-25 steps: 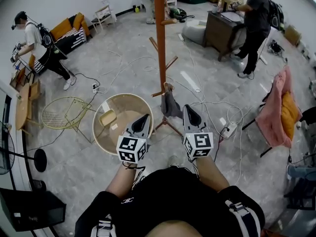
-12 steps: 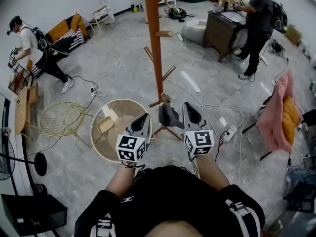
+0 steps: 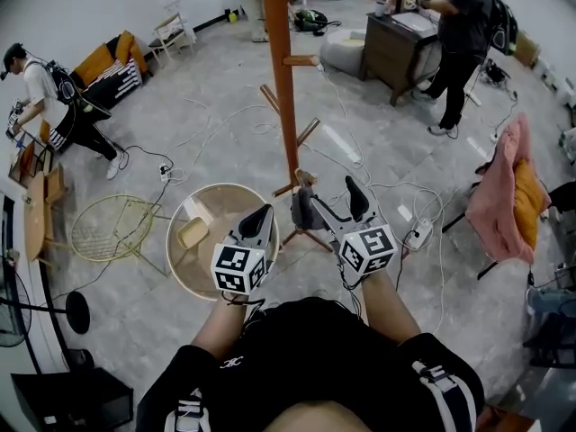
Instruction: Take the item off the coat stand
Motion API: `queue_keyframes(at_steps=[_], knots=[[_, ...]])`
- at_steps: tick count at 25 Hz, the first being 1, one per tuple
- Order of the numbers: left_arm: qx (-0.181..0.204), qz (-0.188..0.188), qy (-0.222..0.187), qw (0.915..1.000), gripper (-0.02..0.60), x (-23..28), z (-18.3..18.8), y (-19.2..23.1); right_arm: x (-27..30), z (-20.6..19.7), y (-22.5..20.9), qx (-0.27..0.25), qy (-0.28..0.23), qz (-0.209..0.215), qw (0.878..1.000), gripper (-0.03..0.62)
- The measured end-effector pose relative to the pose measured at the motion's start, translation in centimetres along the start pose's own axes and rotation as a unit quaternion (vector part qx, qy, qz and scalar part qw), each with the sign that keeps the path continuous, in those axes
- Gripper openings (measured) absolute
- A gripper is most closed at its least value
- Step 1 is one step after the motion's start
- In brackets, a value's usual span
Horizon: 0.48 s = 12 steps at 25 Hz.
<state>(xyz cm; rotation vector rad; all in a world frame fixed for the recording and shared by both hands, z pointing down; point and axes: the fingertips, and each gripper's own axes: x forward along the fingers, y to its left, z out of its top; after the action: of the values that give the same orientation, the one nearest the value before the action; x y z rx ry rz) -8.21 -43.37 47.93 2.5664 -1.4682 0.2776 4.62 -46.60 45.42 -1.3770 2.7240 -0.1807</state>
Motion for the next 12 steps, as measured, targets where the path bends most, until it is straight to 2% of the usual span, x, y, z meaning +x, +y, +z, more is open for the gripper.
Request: queue_keyframes(at_steps=[3, 5, 8, 12], knots=[[-0.001, 0.003, 0.003, 1.0, 0.015, -0.1, 0.0, 1.1, 1.7, -1.9, 0.0, -0.005, 0.036, 0.017, 0.999, 0.486], [-0.008, 0.004, 0.008, 0.9999, 0.017, -0.4, -0.2, 2.1, 2.9, -3.4, 0.3, -0.007, 0.067, 0.027, 0.997, 0.515], [-0.01, 0.011, 0.007, 0.9999, 0.015, -0.9, -0.1, 3.0, 3.9, -5.9, 0.2, -0.018, 0.116, 0.039, 0.992, 0.52], [-0.011, 0.02, 0.008, 0.9997, 0.015, -1.4, -0.3, 3.5, 4.9, -9.1, -1.1, -0.023, 0.169, 0.033, 0.985, 0.52]])
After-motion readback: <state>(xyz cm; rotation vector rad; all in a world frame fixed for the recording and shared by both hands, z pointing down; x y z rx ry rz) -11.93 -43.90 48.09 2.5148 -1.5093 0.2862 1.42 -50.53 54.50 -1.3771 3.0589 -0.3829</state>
